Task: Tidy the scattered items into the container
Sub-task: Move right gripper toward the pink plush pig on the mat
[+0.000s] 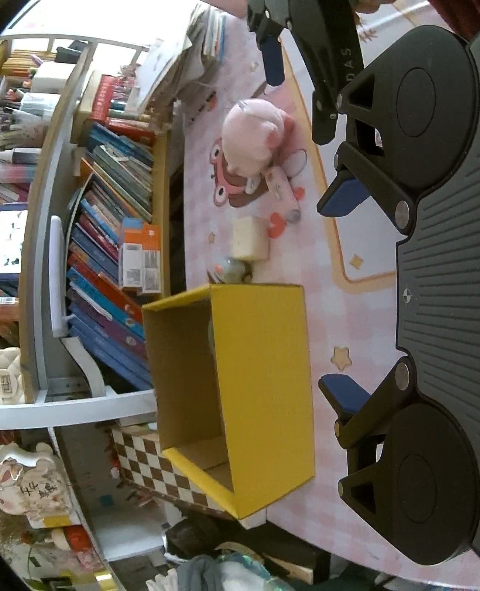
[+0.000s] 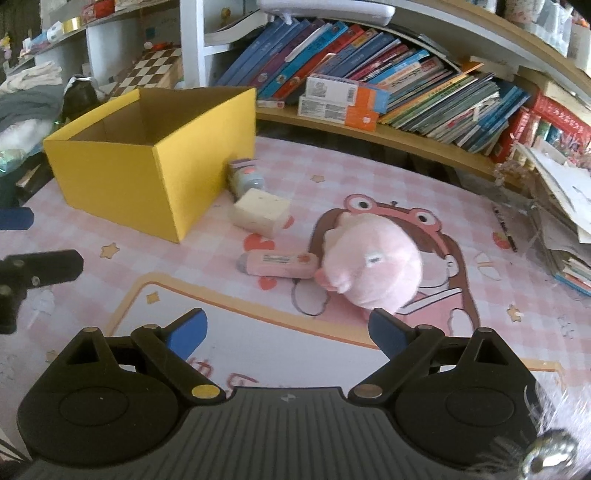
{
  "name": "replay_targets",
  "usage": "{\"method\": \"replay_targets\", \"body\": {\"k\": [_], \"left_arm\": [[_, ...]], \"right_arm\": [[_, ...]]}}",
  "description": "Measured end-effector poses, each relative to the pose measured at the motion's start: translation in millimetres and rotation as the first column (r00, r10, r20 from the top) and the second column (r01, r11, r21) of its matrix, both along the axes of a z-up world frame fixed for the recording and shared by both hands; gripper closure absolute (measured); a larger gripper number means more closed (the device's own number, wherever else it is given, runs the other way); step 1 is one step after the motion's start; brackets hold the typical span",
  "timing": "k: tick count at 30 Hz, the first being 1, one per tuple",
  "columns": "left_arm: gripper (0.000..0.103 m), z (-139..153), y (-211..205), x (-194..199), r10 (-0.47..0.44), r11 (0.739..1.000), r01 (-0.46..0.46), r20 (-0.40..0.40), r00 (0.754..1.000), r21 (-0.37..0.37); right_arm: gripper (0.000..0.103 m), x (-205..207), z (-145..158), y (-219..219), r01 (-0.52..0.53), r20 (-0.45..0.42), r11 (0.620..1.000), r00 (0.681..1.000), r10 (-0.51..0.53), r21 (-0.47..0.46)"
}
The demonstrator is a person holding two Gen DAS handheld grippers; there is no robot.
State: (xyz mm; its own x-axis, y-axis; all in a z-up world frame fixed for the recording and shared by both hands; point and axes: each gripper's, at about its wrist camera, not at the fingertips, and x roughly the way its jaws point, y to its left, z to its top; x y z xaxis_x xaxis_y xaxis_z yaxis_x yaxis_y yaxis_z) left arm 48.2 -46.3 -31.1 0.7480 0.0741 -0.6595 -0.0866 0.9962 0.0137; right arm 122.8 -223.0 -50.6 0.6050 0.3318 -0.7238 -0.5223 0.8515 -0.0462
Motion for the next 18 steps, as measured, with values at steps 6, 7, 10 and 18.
{"method": "replay_targets", "body": {"k": [6, 7, 10, 18], "left_arm": [[0.009, -7, -21, 6, -0.026, 0.999, 0.026, -0.022, 0.999, 0.023], [0.009, -7, -23, 7, -0.030, 0.999, 0.031, -0.023, 0.999, 0.023], [0.009, -7, -28, 9, -0.044, 0.999, 0.044, -0.023, 0.999, 0.010], [0.009, -1, -46, 21, -0.117, 0.993, 0.118, -0.032, 0.993, 0.001]], "right_arm": [[0.005, 2, -1, -18, 0.014, 0.029, 1.000, 0.999, -0.014, -0.005], [0.005, 2, -1, -20, 0.018, 0.035, 1.000, 0.999, -0.018, -0.006], [0.003, 5, -1, -28, 0.044, 0.059, 0.999, 0.997, -0.043, -0.012], [0.003, 13, -1, -45, 0.073, 0.068, 0.997, 0.995, -0.076, 0.038]]}}
